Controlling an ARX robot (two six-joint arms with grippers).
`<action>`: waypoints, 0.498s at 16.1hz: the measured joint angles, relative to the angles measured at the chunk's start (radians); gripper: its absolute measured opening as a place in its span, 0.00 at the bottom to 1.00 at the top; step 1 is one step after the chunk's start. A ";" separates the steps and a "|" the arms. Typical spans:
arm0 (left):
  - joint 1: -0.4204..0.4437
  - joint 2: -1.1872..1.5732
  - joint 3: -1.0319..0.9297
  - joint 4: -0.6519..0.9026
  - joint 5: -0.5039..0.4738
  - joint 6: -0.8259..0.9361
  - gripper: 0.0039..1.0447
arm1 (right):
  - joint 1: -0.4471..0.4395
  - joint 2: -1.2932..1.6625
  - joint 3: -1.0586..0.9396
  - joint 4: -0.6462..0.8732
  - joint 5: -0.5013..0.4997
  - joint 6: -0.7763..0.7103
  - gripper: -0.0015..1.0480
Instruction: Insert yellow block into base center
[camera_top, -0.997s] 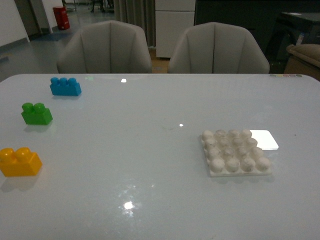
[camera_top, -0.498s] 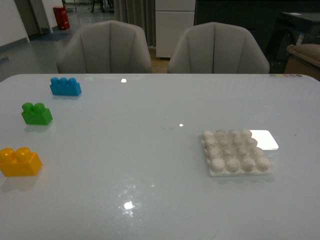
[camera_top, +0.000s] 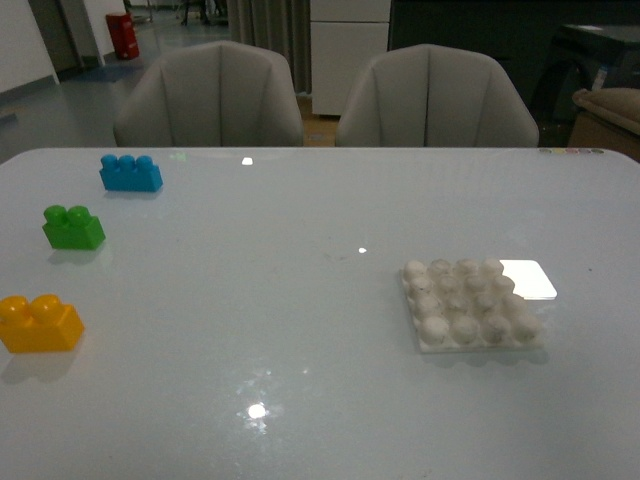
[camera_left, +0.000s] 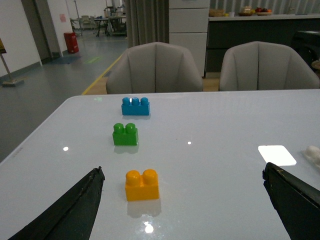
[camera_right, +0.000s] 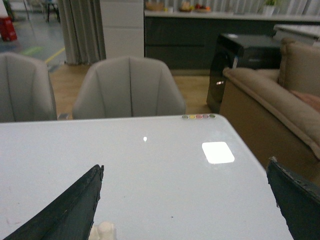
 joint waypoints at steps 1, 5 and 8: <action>0.000 0.000 0.000 0.000 0.000 0.000 0.94 | 0.005 0.155 0.094 -0.021 -0.008 0.000 0.94; 0.000 0.000 0.000 0.000 0.000 0.000 0.94 | 0.035 0.690 0.465 -0.237 -0.043 0.031 0.94; 0.000 0.000 0.000 0.000 0.000 0.000 0.94 | 0.081 0.967 0.629 -0.401 -0.085 0.066 0.94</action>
